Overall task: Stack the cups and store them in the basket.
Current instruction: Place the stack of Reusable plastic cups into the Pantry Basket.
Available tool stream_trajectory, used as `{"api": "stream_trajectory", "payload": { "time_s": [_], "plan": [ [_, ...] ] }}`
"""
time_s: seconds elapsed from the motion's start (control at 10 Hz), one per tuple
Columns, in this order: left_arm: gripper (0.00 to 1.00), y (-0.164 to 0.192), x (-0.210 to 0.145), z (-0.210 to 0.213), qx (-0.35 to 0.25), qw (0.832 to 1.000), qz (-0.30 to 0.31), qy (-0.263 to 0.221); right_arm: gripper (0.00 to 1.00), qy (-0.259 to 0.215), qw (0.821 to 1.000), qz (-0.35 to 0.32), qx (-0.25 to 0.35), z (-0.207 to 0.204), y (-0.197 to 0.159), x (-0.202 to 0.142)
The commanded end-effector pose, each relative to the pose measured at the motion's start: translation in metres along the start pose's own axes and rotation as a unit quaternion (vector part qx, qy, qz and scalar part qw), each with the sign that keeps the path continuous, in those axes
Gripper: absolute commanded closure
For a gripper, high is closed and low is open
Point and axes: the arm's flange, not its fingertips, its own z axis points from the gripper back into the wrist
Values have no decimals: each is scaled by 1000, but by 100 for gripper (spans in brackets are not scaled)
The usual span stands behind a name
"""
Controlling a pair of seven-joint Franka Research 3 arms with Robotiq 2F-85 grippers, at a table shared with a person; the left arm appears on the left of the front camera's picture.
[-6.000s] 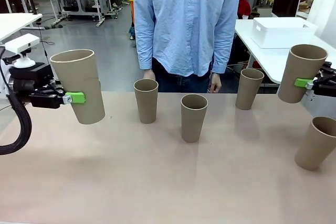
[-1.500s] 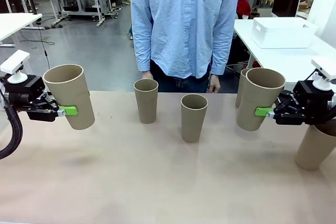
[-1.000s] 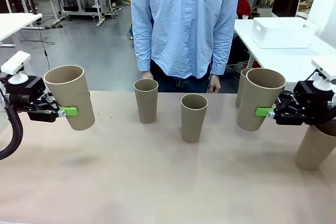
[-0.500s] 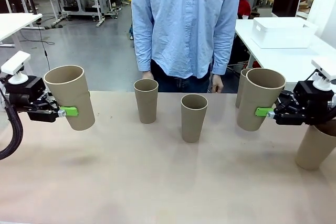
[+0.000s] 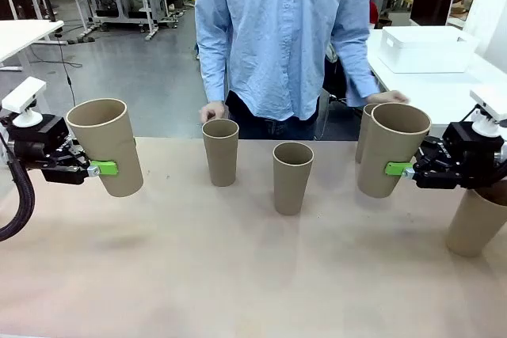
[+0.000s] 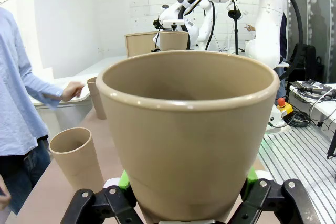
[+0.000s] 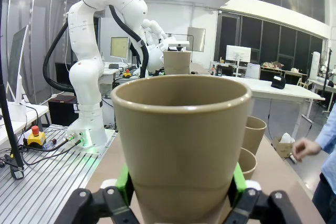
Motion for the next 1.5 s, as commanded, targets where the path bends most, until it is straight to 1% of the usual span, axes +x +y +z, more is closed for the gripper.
{"api": "stream_trajectory", "payload": {
  "time_s": [0.0, 1.4],
  "plan": [
    [15, 0, 2, 0, 0, 1000, -2, 0, 15, 0, 1000, 4, -1, 0, 0, 2],
    [15, 0, 2, 0, 0, 1000, -2, 0, 15, 0, 1000, 4, -1, 0, 0, 2]
  ]
}}
